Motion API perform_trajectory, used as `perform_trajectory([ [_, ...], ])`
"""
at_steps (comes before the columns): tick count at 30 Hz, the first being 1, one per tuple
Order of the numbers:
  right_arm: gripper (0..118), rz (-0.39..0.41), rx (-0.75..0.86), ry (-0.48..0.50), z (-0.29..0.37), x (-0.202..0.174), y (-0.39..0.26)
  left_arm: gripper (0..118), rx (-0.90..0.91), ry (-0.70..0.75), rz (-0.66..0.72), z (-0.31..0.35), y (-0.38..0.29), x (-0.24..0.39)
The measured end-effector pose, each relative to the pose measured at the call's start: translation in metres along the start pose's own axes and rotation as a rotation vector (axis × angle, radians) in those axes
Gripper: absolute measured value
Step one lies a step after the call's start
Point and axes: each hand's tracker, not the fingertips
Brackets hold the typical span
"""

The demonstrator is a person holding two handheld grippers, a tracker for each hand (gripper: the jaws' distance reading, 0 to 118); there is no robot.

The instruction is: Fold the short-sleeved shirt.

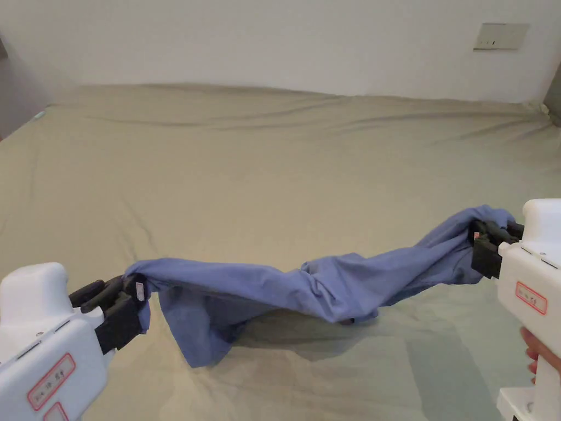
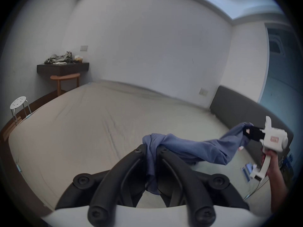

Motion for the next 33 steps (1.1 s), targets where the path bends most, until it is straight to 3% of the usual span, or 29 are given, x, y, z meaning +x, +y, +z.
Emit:
perform_trajectory([
  [2,10,0.009,0.084,-0.04,0.029,-0.003,0.018,9,0.056,-0.012,0.03,0.011,0.018,0.003],
  [9,10,-0.07,0.282,-0.128,0.103,-0.007,0.071,9,0.243,-0.043,0.119,0.048,0.074,0.014],
  [15,10,-0.008,0.42,-0.218,0.141,-0.021,0.102,9,0.353,-0.049,0.07,0.07,0.116,0.031],
  [20,10,-0.023,0.484,-0.229,0.161,-0.026,0.128,9,0.427,-0.051,0.03,0.084,0.149,0.038],
  [33,10,0.169,0.584,-0.336,0.144,-0.035,0.194,9,0.428,-0.051,-0.128,0.069,0.218,0.046],
])
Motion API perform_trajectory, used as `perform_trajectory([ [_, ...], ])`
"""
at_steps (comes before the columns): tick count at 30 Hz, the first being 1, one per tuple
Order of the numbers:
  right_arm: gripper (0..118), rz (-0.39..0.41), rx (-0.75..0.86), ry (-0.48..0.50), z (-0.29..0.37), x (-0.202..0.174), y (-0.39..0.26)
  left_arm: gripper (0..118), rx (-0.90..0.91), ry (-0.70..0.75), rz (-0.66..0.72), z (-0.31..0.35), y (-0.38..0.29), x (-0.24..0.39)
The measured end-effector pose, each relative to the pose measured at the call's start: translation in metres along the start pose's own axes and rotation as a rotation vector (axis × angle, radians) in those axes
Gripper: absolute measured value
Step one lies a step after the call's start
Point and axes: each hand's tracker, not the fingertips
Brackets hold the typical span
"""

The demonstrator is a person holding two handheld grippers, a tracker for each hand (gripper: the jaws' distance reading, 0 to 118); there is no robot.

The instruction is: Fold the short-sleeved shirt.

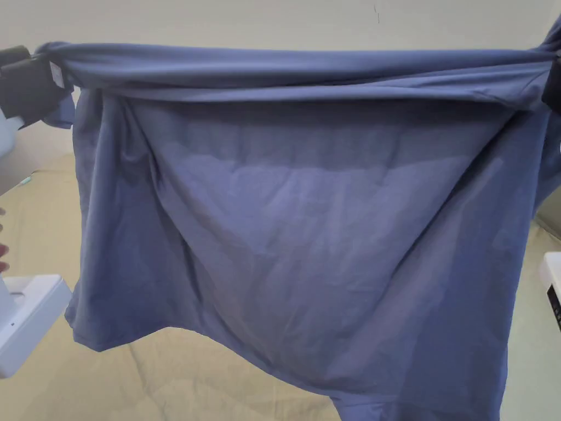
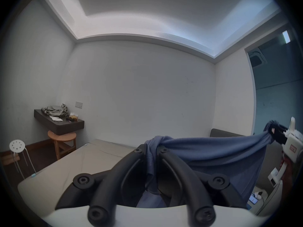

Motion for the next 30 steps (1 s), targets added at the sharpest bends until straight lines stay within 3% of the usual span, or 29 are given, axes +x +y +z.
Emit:
perform_trajectory([
  [2,10,0.043,-0.004,-0.014,-0.019,-0.005,0.003,9,-0.017,-0.013,-0.027,-0.017,0.005,-0.002],
  [8,10,0.039,-0.038,-0.014,-0.083,-0.016,0.007,9,-0.071,-0.016,-0.107,-0.075,0.016,-0.003],
  [13,10,0.128,-0.017,-0.05,-0.13,-0.035,0.006,9,-0.085,-0.008,-0.132,-0.127,0.024,-0.004],
  [27,10,0.107,-0.12,-0.065,-0.228,-0.08,-0.015,9,-0.128,0.051,-0.162,-0.251,0.02,-0.016],
  [30,10,0.113,-0.244,-0.007,-0.229,-0.091,-0.047,9,-0.162,0.085,-0.259,-0.265,-0.005,-0.02],
])
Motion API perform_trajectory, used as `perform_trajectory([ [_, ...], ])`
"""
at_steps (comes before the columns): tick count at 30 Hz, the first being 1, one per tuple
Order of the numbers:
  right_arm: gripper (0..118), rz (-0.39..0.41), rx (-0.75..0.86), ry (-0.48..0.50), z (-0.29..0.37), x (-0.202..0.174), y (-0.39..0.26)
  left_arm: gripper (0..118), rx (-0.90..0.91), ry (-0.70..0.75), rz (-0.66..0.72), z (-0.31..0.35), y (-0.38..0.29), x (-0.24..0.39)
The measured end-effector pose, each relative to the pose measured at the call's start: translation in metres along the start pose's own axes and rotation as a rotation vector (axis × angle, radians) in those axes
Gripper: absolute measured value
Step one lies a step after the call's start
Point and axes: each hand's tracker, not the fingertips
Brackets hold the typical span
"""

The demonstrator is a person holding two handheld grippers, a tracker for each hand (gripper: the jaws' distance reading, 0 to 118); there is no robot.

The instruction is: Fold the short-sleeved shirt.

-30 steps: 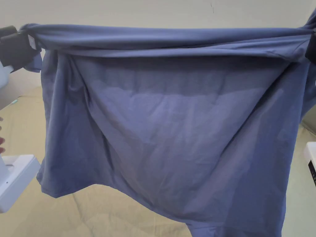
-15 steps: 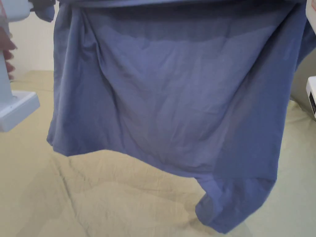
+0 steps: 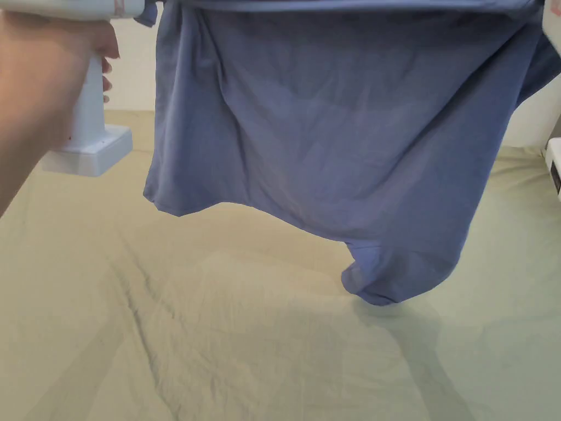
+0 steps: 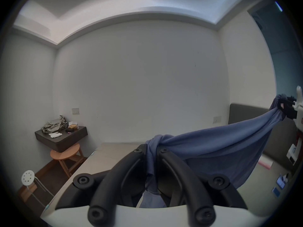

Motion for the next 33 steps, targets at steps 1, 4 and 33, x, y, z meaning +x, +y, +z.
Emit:
perform_trajectory([
  [1,10,-0.01,-0.023,0.022,-0.001,-0.004,-0.014,9,-0.032,-0.003,-0.011,-0.003,-0.012,0.0],
  [4,10,0.014,-0.097,0.048,0.006,-0.015,-0.058,9,-0.097,-0.027,0.019,-0.006,-0.056,0.001],
  [33,10,-0.114,-1.13,0.366,0.315,0.017,-0.414,9,-0.916,-0.169,-0.147,0.271,-0.449,0.057],
])
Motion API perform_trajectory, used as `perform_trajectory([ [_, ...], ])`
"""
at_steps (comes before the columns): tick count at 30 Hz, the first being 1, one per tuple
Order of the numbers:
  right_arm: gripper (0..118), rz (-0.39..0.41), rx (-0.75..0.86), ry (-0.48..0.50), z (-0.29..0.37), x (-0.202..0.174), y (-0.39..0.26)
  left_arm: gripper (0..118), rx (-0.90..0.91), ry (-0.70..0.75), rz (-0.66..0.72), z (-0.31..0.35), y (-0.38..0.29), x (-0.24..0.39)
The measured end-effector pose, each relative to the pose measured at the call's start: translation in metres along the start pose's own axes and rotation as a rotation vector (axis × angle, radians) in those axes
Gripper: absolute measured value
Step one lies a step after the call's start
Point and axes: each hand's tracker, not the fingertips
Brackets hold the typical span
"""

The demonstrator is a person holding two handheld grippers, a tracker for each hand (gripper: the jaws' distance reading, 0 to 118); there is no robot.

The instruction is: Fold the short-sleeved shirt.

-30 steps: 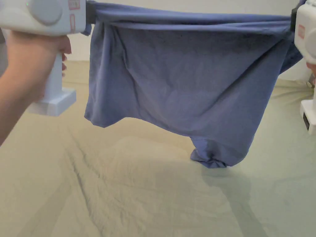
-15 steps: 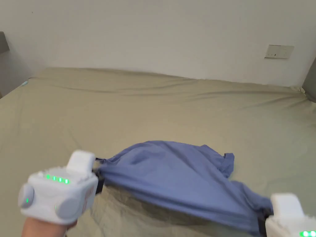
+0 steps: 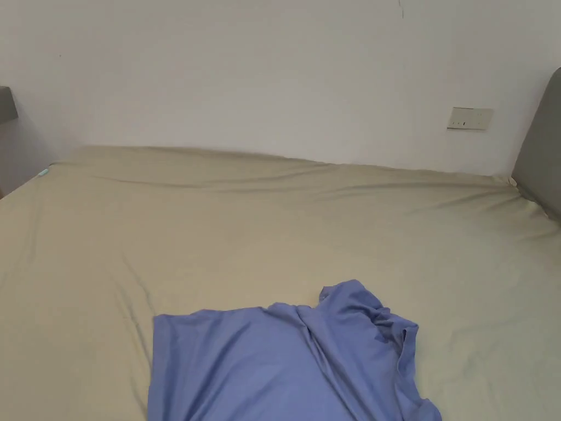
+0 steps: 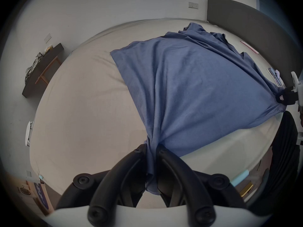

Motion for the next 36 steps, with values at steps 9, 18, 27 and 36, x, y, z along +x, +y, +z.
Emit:
perform_trajectory([
  [9,14,0.013,-0.081,0.03,0.004,-0.01,-0.018,9,-0.085,0.009,0.0,0.006,-0.019,-0.002],
  [18,101,0.127,0.271,0.064,0.057,-0.012,0.055,115,0.217,0.016,0.172,0.045,0.042,-0.02],
  [27,96,0.232,0.857,-0.004,0.191,-0.059,0.157,112,0.793,0.145,0.236,0.182,0.148,-0.025],
  [36,2,0.305,1.083,-0.005,0.239,-0.113,0.18,0,1.052,0.272,0.141,0.243,0.186,0.015],
])
